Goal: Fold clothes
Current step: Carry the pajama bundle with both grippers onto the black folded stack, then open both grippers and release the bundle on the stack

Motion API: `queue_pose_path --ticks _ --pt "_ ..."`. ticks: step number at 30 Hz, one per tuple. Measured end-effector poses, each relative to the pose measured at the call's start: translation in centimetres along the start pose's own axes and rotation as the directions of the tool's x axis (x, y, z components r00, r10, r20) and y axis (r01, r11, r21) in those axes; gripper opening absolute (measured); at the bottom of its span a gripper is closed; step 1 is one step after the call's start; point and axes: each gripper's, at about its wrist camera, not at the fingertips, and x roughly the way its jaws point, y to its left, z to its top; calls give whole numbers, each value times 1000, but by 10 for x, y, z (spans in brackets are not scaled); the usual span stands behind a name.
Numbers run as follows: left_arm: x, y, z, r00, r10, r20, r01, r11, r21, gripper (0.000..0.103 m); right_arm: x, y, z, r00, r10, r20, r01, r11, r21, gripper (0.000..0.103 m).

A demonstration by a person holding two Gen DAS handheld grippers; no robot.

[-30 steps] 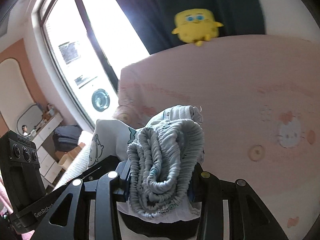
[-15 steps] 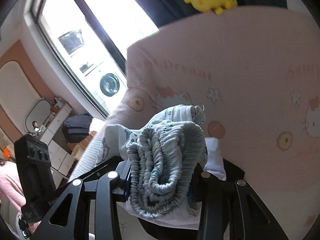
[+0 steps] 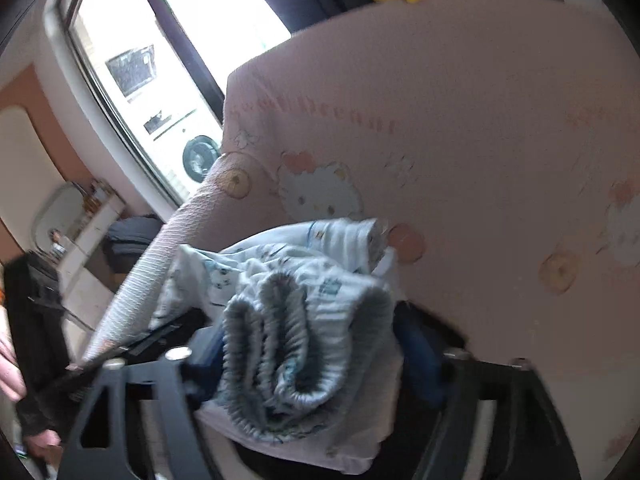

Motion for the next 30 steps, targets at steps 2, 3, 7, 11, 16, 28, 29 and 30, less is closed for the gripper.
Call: queue_pose_path --ticks 2,3,7,11,16,28,29,30 --pt "-12 3 2 1000 -2 28 3 999 -32 58 -10 0 1 1000 -22 19 22 999 -24 82" --pt "-19 3 4 999 15 44 -13 999 -43 61 -15 0 1 999 -27 28 28 999 -29 82" --pt "-47 1 4 992 68 107 -63 997 -49 63 -40 -7 -1 997 -36 69 37 999 -21 83" --pt "-66 -9 -6 985 114 128 -113 993 -17 63 -62 -8 -11 992 -71 100 75 996 -41 90" --pt "-84 -24 -30 983 127 134 -129 992 5 63 -81 -2 -25 996 -51 72 56 996 -62 90" --pt "-117 -69 -95 968 204 145 -218 972 88 65 -149 11 -87 990 -119 74 129 980 -154 90" --pt "-122 -72 -100 972 188 141 -201 976 86 65 -156 11 -92 990 -119 79 130 979 -155 90" --pt "-129 -75 -106 972 180 150 -194 977 85 65 -162 12 -96 989 -117 87 130 979 -154 91"
